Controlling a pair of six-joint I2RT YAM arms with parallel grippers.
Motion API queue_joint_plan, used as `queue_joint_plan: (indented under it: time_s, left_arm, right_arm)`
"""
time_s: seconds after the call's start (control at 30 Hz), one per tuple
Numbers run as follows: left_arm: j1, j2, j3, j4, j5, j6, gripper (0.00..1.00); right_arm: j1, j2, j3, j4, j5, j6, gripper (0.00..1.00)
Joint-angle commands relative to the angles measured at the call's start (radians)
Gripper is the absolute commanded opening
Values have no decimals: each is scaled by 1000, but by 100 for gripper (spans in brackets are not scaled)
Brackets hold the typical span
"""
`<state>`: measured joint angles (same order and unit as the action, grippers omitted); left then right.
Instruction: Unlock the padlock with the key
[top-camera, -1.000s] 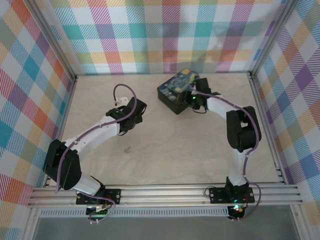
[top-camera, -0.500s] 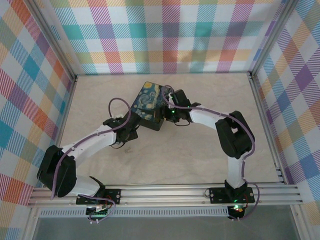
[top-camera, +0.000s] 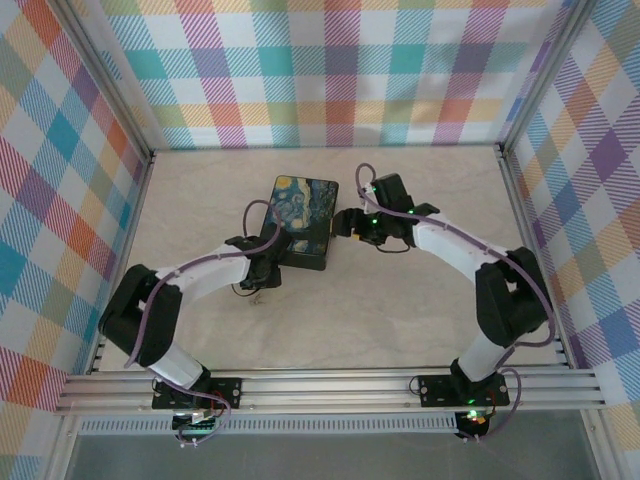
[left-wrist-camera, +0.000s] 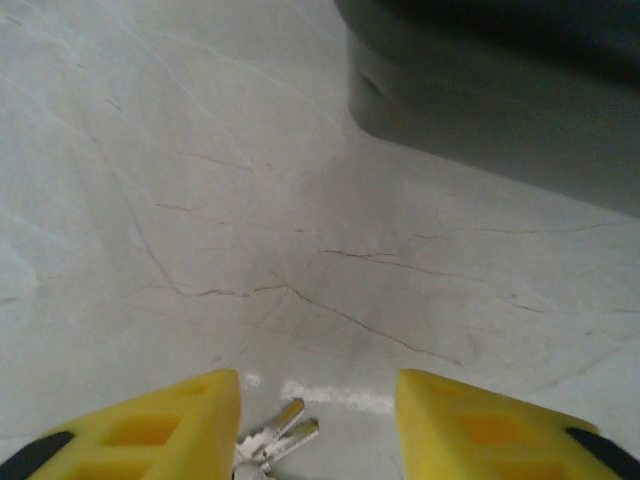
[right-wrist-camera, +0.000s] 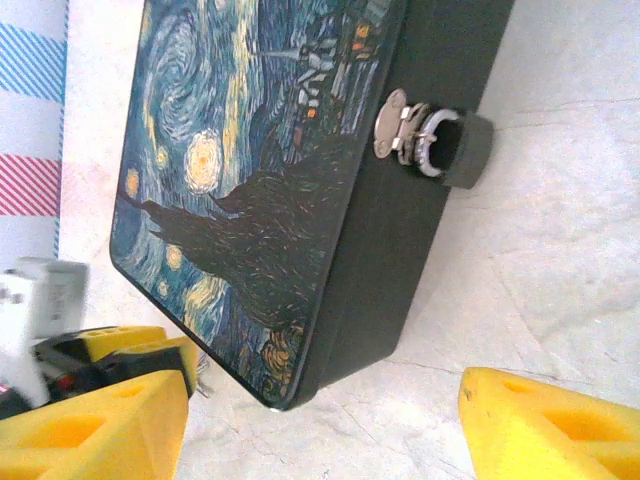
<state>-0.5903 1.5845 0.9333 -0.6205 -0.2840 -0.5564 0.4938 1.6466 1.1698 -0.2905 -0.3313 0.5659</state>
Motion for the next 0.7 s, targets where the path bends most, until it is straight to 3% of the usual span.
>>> queue_joint_plan:
  time_s: [0.0,0.3,0.67]
  left_arm:
    - [1,31,10,-5,-2,28,41]
    - [1,7,-73,2,-1,5,41]
    - [-2,-191,-155,-25,63,9,40]
  right_arm:
    - [0,-26,-59,-41,2,-16,72]
    - [-1,-23,-109,-3,-17,5,72]
    - [0,-18,-135,21,-26,23,71]
